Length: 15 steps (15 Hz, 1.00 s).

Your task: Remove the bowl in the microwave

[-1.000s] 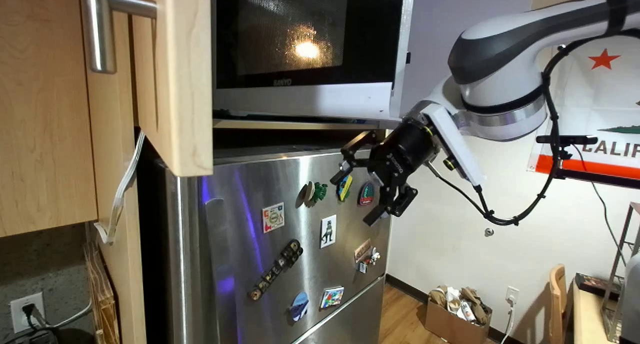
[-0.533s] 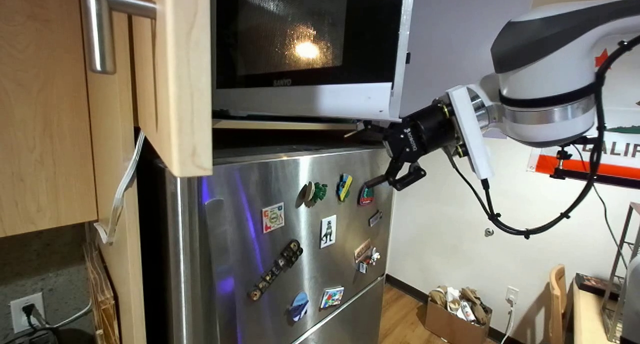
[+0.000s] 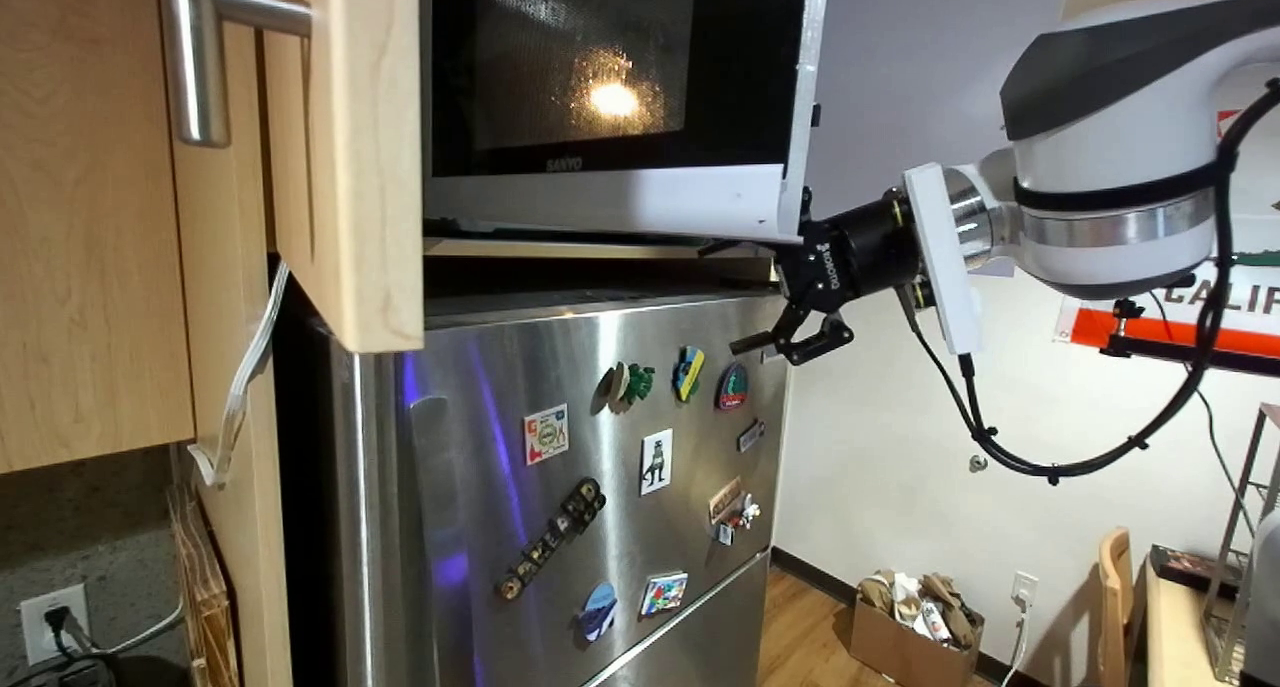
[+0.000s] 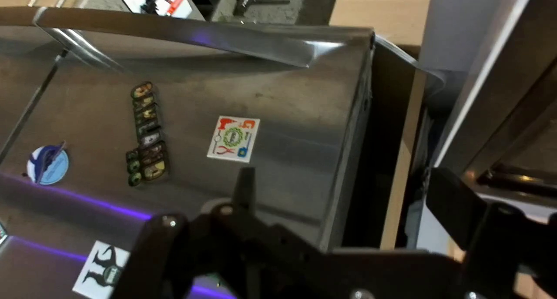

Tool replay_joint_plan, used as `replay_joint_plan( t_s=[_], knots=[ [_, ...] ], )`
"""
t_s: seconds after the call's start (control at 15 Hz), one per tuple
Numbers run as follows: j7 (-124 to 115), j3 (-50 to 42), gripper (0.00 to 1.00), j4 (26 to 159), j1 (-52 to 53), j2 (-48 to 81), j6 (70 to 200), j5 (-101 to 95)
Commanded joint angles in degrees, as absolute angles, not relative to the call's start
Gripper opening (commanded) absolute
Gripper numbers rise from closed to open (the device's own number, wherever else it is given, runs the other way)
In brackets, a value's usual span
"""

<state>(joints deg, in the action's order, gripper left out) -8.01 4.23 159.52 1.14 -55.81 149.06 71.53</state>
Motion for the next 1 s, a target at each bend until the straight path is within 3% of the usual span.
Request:
replay_joint_plan(
  t_s=[0.0,0.33,0.73,0.8,0.93],
  knots=[
    [-5.6,7.6,1.00,156.2,3.1,-51.7,161.7,84.8],
    [7.0,10.6,1.00,147.7,0.4,-48.7,173.7,107.6],
    [22.3,17.4,1.00,135.2,-21.1,-44.2,170.1,134.5],
    [18.5,14.5,1.00,139.8,-13.9,-47.1,171.5,127.7],
    [19.4,15.3,1.00,139.0,-16.2,-46.3,171.2,128.4]
  ],
)
